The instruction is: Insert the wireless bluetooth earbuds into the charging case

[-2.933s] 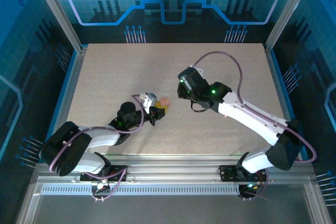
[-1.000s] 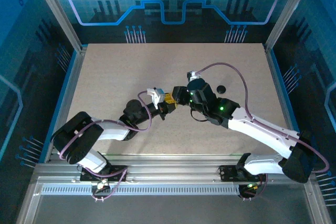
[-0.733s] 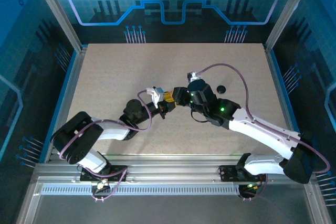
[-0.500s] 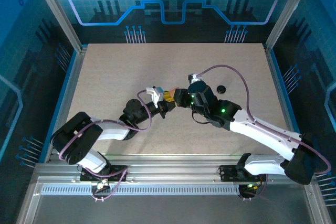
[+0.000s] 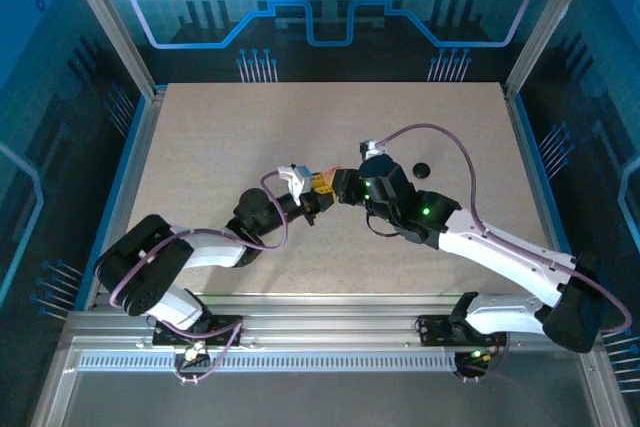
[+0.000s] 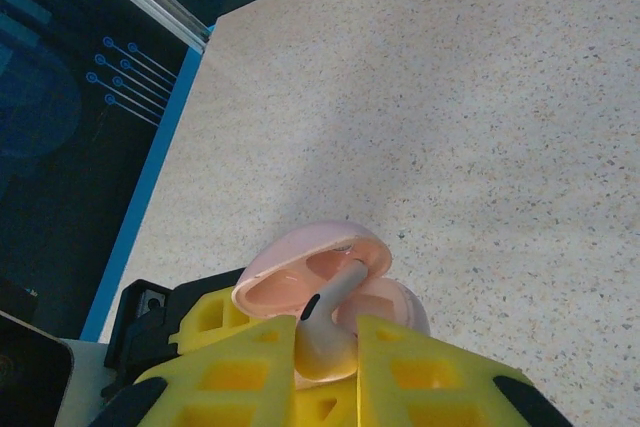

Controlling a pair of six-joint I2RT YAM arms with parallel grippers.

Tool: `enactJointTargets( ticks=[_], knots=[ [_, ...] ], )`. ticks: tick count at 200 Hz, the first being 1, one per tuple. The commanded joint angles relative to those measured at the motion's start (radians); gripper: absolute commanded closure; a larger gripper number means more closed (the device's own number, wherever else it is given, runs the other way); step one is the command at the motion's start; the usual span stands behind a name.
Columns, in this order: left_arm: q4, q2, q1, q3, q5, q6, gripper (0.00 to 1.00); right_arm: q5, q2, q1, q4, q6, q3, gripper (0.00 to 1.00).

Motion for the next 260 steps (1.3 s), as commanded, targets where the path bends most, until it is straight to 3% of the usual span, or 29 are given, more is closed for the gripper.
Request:
enactJointTargets(
  ticks=[1,122,260],
  knots=[
    [0.014,-0.035,-0.006,0.010,-0.006,0.052,0.81,0.014,-0.023,0.010,-0.042,0.006,0.016,0.81],
    [-0.048,-0.048,-0.006,-0.002,-0.007,0.113,0.81,-0.147,-0.063,-0.083,-0.108,0.088,0.035,0.82],
    [-0.114,-0.041,-0.005,-0.025,0.012,0.205,0.81,-0.572,-0.038,-0.280,-0.294,0.231,0.118,0.82]
  ],
)
